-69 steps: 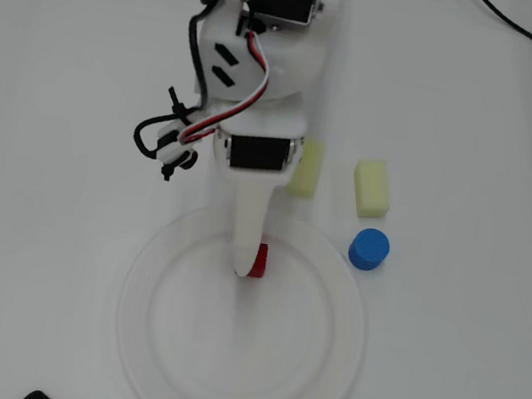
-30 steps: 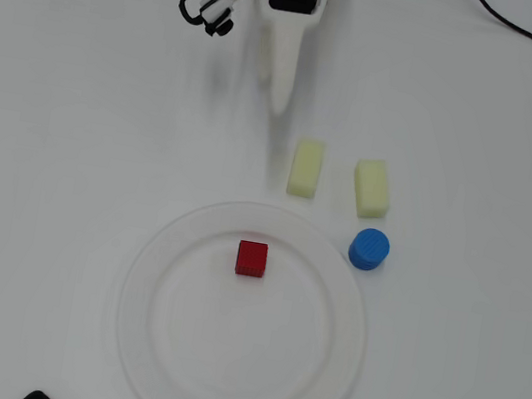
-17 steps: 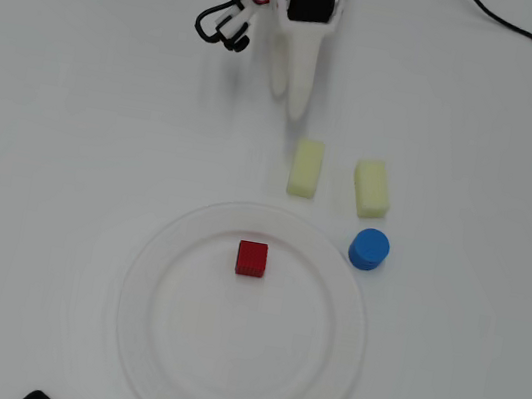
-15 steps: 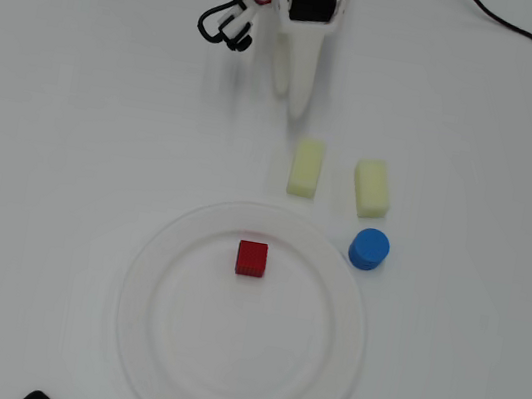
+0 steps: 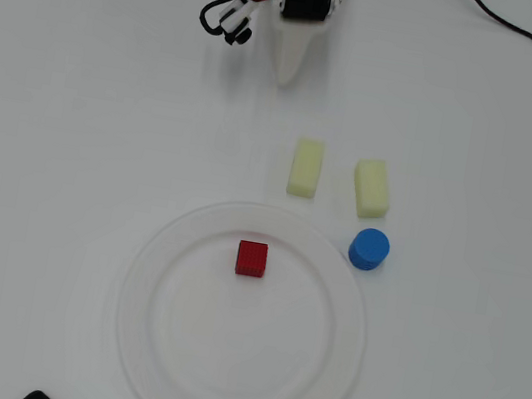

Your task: Grasp a red block and put it in the dish.

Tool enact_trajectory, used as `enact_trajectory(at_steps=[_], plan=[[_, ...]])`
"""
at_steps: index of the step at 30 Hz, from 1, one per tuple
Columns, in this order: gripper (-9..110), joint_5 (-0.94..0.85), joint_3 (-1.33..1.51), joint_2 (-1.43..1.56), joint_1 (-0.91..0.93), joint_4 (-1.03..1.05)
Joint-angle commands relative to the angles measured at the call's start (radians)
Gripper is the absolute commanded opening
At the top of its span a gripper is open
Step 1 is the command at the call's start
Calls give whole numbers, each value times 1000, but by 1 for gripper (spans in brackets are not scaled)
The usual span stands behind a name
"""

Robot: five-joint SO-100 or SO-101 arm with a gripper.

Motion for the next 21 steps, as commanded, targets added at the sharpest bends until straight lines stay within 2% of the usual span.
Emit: enact_trajectory(at_steps=[1,21], plan=[[0,-2,112,181,15,17],[2,-38,110,181,11,31]])
